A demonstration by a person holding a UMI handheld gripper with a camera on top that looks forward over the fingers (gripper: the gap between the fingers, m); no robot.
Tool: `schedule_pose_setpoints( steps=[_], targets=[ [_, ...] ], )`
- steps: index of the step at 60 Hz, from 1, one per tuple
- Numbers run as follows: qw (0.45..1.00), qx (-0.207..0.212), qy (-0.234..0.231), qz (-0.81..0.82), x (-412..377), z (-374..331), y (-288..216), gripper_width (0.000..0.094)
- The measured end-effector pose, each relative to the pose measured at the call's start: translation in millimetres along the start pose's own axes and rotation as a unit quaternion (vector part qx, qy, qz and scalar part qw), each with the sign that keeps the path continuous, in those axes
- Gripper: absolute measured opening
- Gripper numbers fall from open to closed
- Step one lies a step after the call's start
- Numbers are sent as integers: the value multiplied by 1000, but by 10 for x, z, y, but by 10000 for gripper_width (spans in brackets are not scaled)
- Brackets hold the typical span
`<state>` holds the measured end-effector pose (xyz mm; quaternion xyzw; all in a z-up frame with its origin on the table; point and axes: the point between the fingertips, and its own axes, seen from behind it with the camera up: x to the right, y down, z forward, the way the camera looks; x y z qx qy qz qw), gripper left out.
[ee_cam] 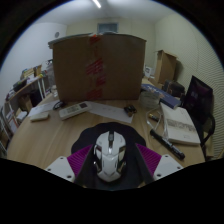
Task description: Arrange mouse
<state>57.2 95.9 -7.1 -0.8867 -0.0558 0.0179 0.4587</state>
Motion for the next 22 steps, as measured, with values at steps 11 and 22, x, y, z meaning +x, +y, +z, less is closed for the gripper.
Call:
schedule_pose_setpoints(
  steps=[11, 22],
  targets=[
    [995, 30, -84, 36, -289, -772, 296, 842],
    [989, 50, -133, 41, -266, -1435, 729, 835]
  ],
)
